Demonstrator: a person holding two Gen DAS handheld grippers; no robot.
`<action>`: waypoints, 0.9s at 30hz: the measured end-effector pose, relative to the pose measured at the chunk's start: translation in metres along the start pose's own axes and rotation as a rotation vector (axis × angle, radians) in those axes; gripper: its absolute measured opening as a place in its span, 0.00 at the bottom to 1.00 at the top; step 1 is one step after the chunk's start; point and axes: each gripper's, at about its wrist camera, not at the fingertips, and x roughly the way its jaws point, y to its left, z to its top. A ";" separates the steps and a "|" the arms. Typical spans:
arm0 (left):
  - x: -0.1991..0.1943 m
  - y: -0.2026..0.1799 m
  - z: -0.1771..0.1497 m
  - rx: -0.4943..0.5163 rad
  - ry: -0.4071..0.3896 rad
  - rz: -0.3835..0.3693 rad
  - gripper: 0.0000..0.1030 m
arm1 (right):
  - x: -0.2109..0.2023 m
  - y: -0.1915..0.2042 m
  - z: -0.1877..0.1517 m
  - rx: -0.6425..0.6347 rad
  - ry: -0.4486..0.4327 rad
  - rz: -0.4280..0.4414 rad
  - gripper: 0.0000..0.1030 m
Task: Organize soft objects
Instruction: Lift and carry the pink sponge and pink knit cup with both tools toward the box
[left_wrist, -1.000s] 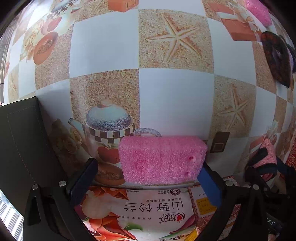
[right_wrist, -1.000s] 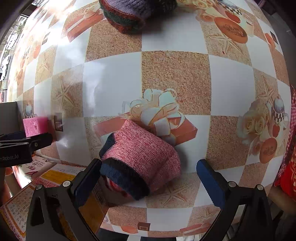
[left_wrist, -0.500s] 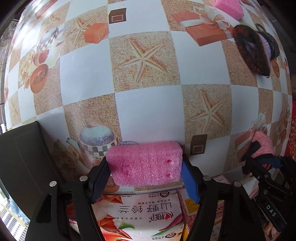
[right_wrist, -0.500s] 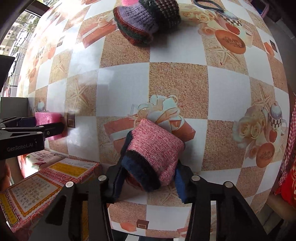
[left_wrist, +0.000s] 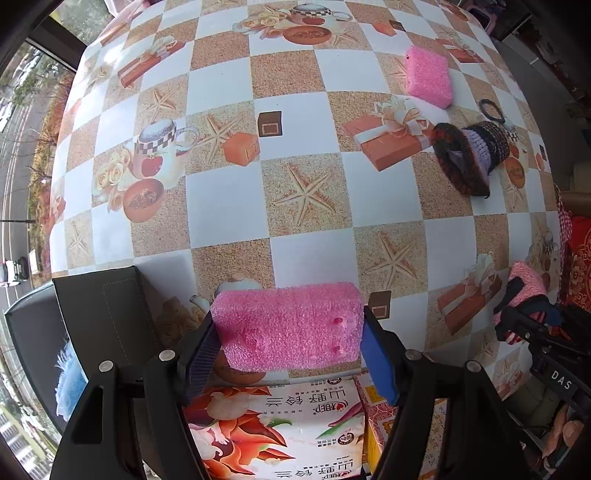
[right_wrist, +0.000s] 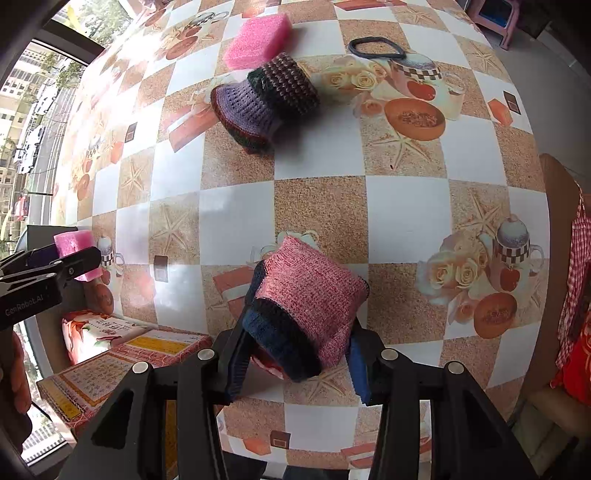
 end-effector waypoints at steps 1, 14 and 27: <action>-0.002 -0.001 0.000 0.003 -0.005 0.001 0.72 | -0.001 0.002 -0.002 0.004 -0.002 0.001 0.46; -0.062 -0.009 -0.019 0.052 -0.103 -0.014 0.72 | -0.025 -0.006 -0.019 0.031 -0.037 -0.007 0.46; -0.066 0.005 -0.043 0.057 -0.137 0.019 0.72 | -0.037 -0.006 -0.040 0.042 -0.061 -0.003 0.46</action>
